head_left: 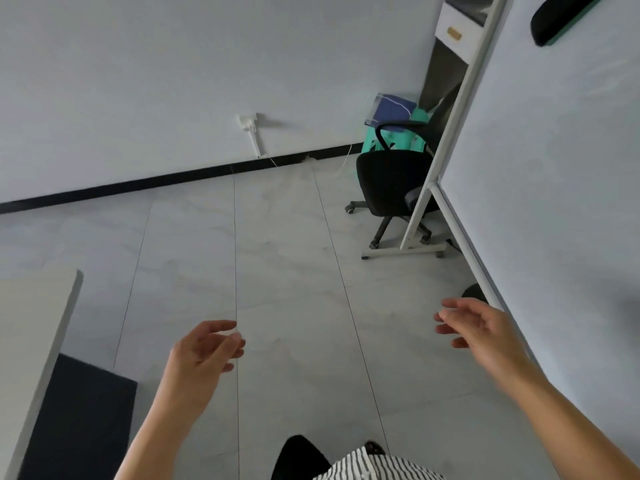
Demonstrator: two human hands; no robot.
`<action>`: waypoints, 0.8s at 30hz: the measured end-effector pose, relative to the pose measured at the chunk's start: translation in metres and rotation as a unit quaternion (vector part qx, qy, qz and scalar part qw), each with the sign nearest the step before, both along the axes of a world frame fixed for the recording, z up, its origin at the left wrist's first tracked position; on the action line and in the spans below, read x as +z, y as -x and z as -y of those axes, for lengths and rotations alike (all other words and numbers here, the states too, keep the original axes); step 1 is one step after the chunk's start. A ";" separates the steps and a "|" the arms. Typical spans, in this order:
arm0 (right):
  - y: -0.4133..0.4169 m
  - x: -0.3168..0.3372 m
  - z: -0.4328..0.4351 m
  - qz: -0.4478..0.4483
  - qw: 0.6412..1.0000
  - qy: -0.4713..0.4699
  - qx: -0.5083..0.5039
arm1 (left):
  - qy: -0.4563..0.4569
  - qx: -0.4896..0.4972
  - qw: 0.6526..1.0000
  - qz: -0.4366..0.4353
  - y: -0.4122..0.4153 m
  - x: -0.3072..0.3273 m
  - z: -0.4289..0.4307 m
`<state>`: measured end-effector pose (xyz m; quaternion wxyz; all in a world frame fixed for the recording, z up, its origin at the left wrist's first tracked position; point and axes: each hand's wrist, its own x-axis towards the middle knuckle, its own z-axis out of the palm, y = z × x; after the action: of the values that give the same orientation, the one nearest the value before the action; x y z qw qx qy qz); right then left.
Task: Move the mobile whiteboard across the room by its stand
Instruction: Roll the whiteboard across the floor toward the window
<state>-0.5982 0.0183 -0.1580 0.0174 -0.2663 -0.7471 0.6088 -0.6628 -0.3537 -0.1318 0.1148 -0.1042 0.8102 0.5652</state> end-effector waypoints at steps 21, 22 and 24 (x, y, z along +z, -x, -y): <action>0.341 0.010 -0.049 -0.005 0.959 0.001 -0.282 | 0.026 -0.284 0.958 -0.004 0.521 0.014 -0.159; 0.350 0.009 -0.061 -0.002 0.956 -0.002 -0.295 | 0.027 -0.302 0.953 -0.006 0.536 0.014 -0.181; 0.370 0.006 -0.087 0.000 0.949 -0.006 -0.317 | 0.030 -0.339 0.940 -0.011 0.562 0.016 -0.228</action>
<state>-0.9681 0.1055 -0.1525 0.2112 -0.4888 -0.6277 0.5678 -1.2250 -0.1261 -0.1161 0.2879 0.1794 0.8154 0.4692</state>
